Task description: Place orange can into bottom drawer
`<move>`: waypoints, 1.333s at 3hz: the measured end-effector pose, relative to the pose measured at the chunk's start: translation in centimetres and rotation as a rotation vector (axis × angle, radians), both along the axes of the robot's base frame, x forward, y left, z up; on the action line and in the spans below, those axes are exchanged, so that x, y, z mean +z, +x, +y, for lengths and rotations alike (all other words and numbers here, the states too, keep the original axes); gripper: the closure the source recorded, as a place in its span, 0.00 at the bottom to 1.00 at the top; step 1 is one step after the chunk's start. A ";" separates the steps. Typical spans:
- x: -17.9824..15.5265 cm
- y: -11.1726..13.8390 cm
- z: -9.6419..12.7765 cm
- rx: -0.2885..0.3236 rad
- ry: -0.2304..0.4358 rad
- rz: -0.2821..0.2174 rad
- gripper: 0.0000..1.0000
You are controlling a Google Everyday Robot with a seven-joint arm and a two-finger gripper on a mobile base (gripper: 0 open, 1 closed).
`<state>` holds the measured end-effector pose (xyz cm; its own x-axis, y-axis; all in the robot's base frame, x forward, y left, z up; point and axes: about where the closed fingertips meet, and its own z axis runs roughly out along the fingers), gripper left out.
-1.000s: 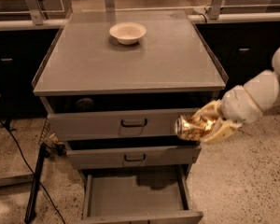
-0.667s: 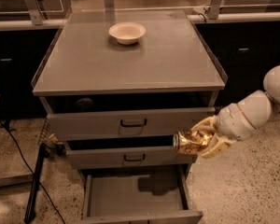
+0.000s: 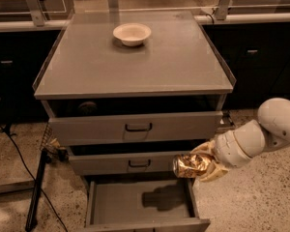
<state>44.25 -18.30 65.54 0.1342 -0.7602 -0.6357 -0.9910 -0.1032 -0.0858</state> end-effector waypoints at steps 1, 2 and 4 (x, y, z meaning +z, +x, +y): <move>-2.1 -0.1 0.4 0.028 0.003 0.010 1.00; -6.4 0.4 1.4 0.050 0.014 -0.003 1.00; -17.4 1.5 4.3 0.033 -0.043 -0.102 1.00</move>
Offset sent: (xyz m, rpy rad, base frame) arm 0.0153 0.0239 -0.1176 0.0280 -0.0325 0.0616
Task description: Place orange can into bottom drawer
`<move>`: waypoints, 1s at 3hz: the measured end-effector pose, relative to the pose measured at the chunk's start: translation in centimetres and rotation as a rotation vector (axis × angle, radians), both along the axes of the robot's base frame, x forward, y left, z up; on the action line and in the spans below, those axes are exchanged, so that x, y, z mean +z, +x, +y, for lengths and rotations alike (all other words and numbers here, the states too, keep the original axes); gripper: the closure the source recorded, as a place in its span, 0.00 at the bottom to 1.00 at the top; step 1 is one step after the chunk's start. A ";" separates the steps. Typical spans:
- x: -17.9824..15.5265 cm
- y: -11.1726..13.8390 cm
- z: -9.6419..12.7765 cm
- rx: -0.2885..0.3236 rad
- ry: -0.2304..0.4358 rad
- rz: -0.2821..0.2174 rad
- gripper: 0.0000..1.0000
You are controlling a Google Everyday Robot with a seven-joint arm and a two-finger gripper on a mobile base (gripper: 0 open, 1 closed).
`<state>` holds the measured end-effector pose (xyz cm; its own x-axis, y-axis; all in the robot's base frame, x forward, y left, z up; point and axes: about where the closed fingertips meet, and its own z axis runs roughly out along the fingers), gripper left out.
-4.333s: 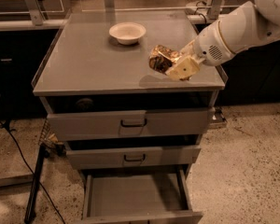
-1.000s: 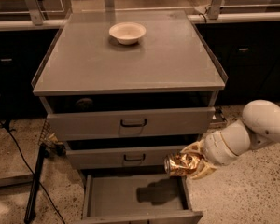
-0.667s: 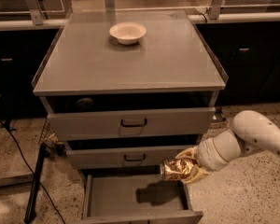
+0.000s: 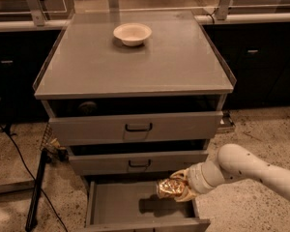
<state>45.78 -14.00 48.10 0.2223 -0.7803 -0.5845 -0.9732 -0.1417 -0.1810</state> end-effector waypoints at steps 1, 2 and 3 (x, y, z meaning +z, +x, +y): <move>-0.4 1.3 0.0 -0.030 -0.007 -0.043 1.00; -1.9 1.4 -0.2 -0.030 -0.034 -0.051 1.00; -5.6 3.0 -0.6 -0.032 -0.030 -0.060 1.00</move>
Offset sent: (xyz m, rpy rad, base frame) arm 0.0170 -0.0067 -0.0343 -0.0689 -0.0664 -0.0370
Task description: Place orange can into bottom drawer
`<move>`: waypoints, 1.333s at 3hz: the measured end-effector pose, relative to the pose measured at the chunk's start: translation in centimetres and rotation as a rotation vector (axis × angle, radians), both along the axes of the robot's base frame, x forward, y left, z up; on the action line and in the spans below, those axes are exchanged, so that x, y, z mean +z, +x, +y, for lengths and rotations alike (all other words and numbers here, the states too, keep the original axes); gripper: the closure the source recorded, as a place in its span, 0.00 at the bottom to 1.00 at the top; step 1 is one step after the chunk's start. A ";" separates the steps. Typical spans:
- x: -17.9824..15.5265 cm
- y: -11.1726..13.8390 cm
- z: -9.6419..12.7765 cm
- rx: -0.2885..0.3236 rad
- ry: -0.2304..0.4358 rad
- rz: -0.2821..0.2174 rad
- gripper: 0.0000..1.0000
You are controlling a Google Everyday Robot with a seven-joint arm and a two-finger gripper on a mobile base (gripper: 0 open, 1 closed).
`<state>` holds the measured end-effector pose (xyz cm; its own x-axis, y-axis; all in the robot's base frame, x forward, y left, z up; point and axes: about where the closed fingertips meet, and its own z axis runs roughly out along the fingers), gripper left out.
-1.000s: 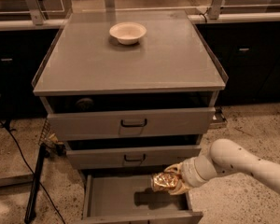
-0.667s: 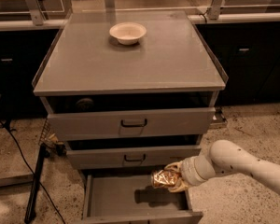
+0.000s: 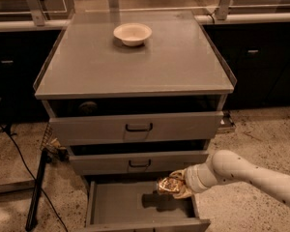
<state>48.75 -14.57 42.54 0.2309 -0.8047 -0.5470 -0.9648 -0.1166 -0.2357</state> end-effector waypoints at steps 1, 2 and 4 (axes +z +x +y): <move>-4.5 1.8 0.4 0.012 0.036 -0.006 1.00; -8.8 3.4 1.2 0.027 0.088 0.002 1.00; -13.7 4.1 2.2 0.029 0.129 0.026 1.00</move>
Offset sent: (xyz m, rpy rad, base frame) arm 0.0573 0.0164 -0.1385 0.1509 0.0066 0.0370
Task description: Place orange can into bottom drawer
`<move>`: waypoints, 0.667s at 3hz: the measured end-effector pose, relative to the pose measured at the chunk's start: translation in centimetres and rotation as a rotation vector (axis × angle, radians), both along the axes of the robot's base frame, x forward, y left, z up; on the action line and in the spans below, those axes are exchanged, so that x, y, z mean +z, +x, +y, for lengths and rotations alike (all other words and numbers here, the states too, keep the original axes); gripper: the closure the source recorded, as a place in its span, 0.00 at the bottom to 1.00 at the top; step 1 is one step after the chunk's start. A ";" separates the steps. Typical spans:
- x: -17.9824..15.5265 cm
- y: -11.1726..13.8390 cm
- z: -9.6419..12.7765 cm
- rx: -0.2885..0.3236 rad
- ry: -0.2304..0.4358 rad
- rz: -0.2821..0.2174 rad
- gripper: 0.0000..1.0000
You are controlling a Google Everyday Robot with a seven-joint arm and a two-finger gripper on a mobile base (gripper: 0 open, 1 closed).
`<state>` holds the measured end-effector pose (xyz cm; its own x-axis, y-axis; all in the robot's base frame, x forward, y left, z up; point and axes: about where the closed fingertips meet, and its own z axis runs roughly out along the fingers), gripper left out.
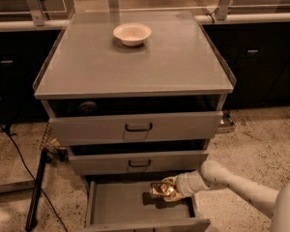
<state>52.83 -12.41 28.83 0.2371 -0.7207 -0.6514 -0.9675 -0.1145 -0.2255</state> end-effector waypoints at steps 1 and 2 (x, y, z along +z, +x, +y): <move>-1.8 0.1 -0.1 -0.007 -0.004 0.014 1.00; -4.6 0.4 0.0 -0.016 0.010 0.027 1.00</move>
Offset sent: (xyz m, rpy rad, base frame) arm 0.0129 -0.0040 -0.0926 0.0330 0.0413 -0.0477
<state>53.19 -12.37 24.25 0.2082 -0.7179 -0.6643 -0.9749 -0.0972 -0.2005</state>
